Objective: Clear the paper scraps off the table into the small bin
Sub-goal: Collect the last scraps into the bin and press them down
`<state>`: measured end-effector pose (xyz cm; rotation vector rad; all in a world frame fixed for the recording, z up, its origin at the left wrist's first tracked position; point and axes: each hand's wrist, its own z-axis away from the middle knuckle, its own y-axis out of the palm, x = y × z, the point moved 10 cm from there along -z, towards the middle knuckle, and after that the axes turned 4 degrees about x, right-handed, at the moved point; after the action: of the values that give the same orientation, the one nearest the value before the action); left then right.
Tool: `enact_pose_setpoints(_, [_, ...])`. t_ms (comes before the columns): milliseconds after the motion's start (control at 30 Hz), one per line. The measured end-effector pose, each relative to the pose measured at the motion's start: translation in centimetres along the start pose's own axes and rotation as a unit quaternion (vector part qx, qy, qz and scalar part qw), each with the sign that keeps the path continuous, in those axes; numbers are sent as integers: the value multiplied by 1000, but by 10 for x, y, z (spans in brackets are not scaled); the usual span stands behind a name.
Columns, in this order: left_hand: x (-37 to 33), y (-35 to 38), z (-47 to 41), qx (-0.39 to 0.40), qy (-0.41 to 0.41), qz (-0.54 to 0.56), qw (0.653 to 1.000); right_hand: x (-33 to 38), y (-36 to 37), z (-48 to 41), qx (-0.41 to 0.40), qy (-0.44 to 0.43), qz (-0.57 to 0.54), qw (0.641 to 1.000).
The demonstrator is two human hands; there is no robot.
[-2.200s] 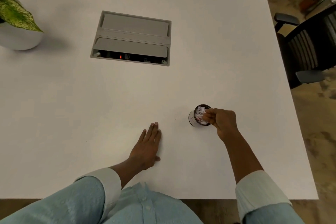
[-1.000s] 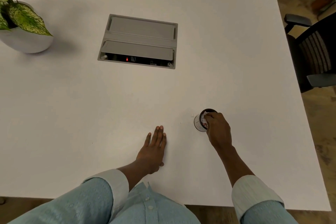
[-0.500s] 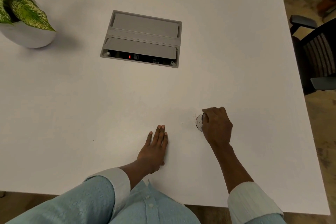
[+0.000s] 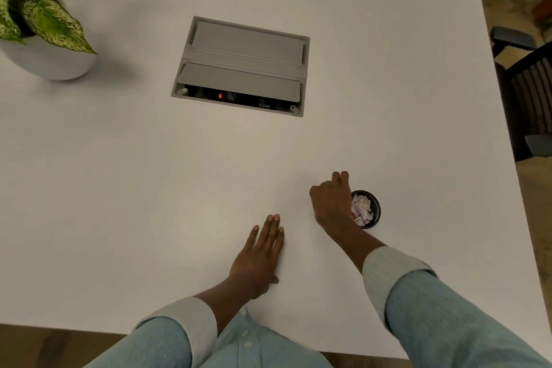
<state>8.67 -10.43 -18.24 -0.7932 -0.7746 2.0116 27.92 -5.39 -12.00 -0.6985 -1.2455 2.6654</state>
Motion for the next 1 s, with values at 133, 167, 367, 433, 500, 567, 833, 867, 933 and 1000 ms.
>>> enact_pose_setpoints(133, [3, 5, -4, -6, 3, 9, 1000, 13, 6, -8, 29, -22, 23, 999])
enact_pose_setpoints(167, [4, 6, -5, -8, 4, 11, 1000, 16, 7, -11, 35, -23, 27, 999])
enact_pose_setpoints(367, [5, 11, -6, -14, 5, 19, 1000, 20, 5, -18, 52, -17, 21, 998])
enact_pose_setpoints(433, [6, 11, -7, -14, 4, 19, 1000, 22, 6, -20, 45, -27, 21, 998])
enact_pose_setpoints(500, [7, 11, -8, -16, 3, 18, 1000, 21, 3, -19, 26, -32, 22, 999])
enact_pose_setpoints(567, [7, 11, -8, -16, 2, 12, 1000, 18, -1, -16, 12, -29, 9, 999])
enact_pose_setpoints(833, [5, 8, -5, -10, -7, 0, 1000, -15, -58, 26, -141, 35, -174, 974])
enact_pose_setpoints(867, [5, 7, -5, -9, -7, -1, 1000, -29, -60, 35, -172, 56, -217, 959])
enact_pose_setpoints(933, [4, 5, -5, -7, -7, -1, 1000, -64, -55, 56, -230, 118, -271, 927])
enact_pose_setpoints(1000, [3, 4, -4, -2, -9, -10, 1000, -94, -40, 74, -256, 176, -288, 906])
